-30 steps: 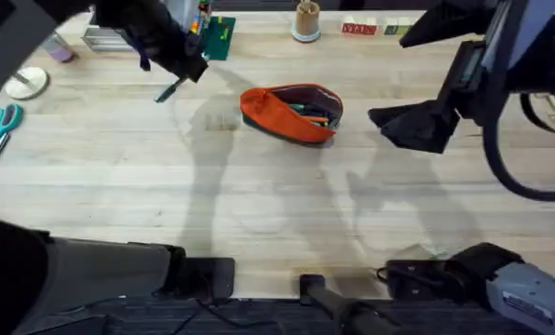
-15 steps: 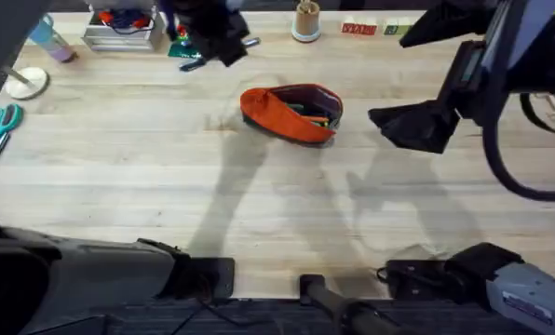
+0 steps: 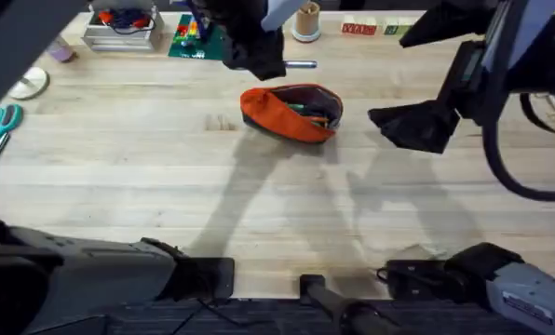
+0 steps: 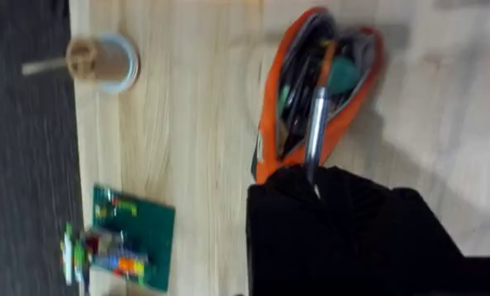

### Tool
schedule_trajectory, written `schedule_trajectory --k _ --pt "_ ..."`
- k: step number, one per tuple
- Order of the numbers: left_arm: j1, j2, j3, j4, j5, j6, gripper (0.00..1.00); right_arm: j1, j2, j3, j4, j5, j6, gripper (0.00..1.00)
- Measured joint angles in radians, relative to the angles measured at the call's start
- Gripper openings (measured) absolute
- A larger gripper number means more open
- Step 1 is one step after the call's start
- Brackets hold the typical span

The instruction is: Unzip the bag, pick up the pens from the table one at a time and place them inside, then zip the bag closed.

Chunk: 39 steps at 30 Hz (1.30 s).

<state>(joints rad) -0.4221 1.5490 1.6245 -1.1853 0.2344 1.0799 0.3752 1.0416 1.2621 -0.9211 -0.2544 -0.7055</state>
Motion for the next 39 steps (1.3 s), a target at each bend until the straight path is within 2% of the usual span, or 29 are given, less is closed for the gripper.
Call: schedule_trajectory --k 5,10,27,39 --pt "0.000 0.000 0.000 0.004 0.091 0.054 0.042 0.000 0.000 0.000 0.000 0.000 0.000 0.997" --pt "-0.001 0.019 0.000 0.005 0.137 0.073 0.042 0.000 0.000 0.000 0.000 0.000 0.000 0.998" --pt "-0.040 0.195 0.001 0.060 0.149 0.077 0.042 0.000 0.000 0.000 0.000 0.000 0.000 0.998" --pt "-0.042 0.316 0.001 0.130 0.155 0.080 0.042 0.000 0.000 0.000 0.000 0.000 0.000 0.997"
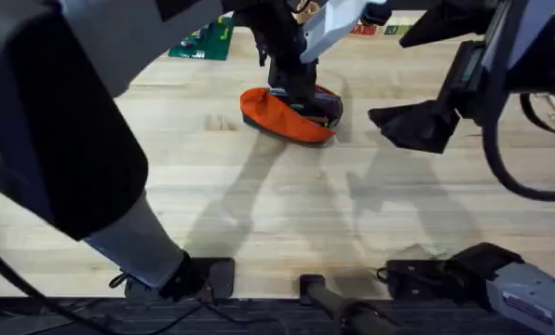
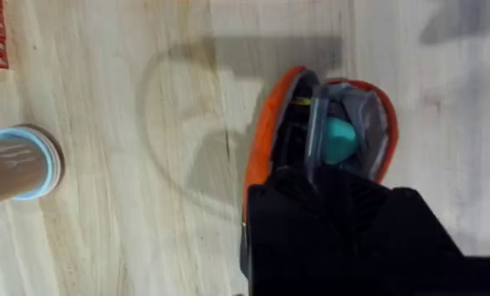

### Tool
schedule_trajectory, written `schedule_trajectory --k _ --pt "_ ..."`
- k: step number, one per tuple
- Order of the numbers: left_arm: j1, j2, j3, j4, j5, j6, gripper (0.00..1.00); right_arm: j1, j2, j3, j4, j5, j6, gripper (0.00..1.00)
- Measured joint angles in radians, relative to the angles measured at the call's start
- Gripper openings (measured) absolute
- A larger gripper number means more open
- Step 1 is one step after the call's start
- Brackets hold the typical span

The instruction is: Unzip the bag, pick up the pens from the table one at a time and place them inside, then zip the bag closed.

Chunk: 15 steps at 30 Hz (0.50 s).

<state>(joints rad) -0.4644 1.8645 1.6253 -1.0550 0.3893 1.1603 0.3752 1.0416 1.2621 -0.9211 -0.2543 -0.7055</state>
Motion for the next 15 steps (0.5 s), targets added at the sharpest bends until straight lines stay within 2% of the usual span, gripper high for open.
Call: schedule_trajectory --k 6,15 --pt "0.000 0.003 0.000 0.042 0.000 0.000 0.042 0.000 0.000 0.000 0.000 0.000 0.000 0.997" --pt "0.000 0.043 0.001 0.023 0.001 0.000 0.042 0.000 0.000 0.000 0.000 0.000 0.000 0.997"
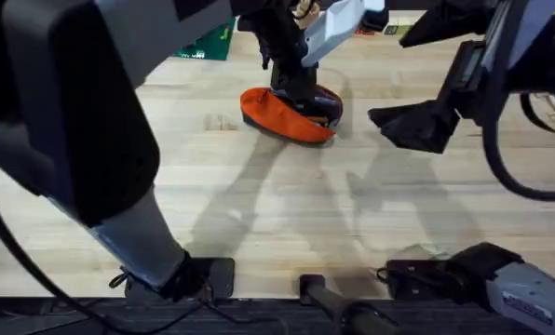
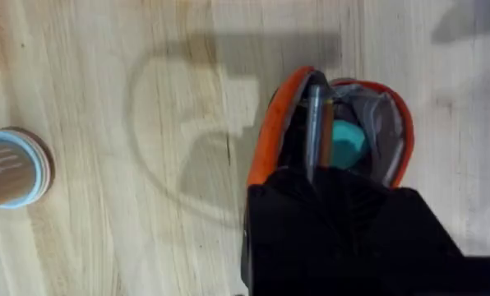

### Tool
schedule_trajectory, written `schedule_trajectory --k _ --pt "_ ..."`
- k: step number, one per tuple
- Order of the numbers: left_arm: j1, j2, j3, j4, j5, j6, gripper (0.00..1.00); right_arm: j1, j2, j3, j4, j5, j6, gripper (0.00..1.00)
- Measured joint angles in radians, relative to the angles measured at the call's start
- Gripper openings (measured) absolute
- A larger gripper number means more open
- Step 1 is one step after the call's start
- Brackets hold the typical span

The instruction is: Unzip the bag, pick up the pens from the table one at a time and place them inside, then zip the bag closed.

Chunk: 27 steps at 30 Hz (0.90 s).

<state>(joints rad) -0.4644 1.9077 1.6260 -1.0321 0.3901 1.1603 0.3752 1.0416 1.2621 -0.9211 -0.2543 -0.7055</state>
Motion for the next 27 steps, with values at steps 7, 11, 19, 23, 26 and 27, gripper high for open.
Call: schedule_trajectory --k 7,11,19,23,26,27 --pt "0.000 0.006 0.000 0.001 0.003 0.000 0.042 0.000 0.000 0.000 0.000 0.000 0.000 0.997" --pt "0.000 0.006 0.000 0.002 0.015 0.000 0.042 0.000 0.000 0.000 0.000 0.000 0.000 0.998" --pt "0.000 0.006 0.000 0.004 0.033 0.000 0.042 0.000 0.000 0.000 0.000 0.000 0.000 0.998" --pt "0.000 0.006 0.000 0.003 0.034 0.000 0.042 0.000 0.000 0.000 0.000 0.000 0.000 0.998" --pt "0.000 0.006 0.000 -0.004 0.034 0.000 0.042 0.000 0.000 0.000 0.000 0.000 0.000 0.998" --pt "0.000 0.006 0.000 -0.007 0.034 0.000 0.042 0.000 0.000 0.000 0.000 0.000 0.000 0.998"
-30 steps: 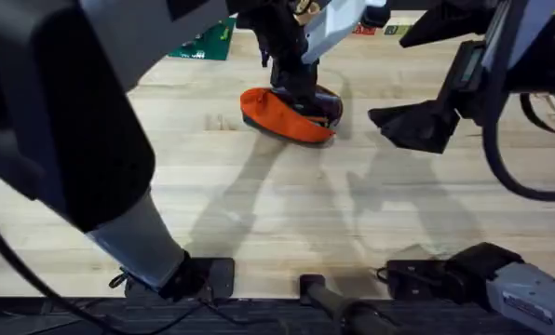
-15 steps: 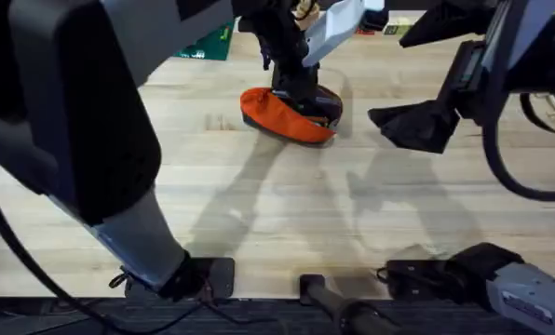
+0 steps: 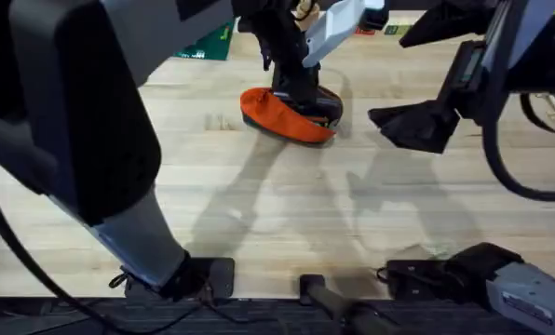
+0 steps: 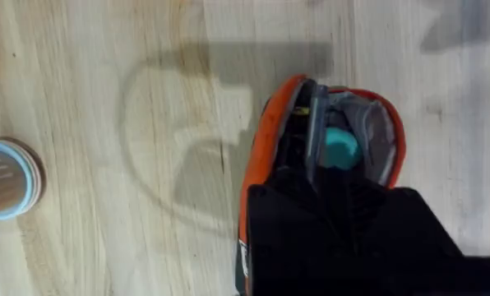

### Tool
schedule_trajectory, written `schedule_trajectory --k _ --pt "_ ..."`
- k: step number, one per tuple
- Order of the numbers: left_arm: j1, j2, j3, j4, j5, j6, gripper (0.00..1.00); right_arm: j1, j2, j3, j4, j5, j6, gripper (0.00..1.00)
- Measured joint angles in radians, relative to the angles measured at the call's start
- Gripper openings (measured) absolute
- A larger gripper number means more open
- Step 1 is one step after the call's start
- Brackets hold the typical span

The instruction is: Unzip the bag, pick up the pens from the table one at a time and place them inside, then zip the bag closed.

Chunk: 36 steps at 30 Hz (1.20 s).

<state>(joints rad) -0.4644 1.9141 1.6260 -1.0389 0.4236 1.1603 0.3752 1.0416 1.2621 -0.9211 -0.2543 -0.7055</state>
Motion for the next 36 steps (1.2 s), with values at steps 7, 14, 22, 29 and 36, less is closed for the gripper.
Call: schedule_trajectory --k 7,14,22,29,36 --pt "0.000 0.000 0.000 -0.012 0.000 0.000 0.042 0.000 0.000 0.000 0.000 0.000 0.000 0.998" --pt "0.000 0.000 0.000 -0.013 -0.009 0.000 0.042 0.000 0.000 0.000 0.000 0.000 0.000 0.997" --pt "0.000 0.000 0.000 -0.012 -0.019 0.000 0.062 0.000 0.000 0.000 0.000 0.000 0.000 0.997" --pt "0.000 0.000 0.000 -0.016 -0.021 0.006 0.930 0.000 0.000 0.000 0.000 0.000 0.000 0.998" --pt "0.000 0.000 0.000 -0.016 -0.021 0.006 0.992 0.000 0.000 0.000 0.000 0.000 0.000 0.997"
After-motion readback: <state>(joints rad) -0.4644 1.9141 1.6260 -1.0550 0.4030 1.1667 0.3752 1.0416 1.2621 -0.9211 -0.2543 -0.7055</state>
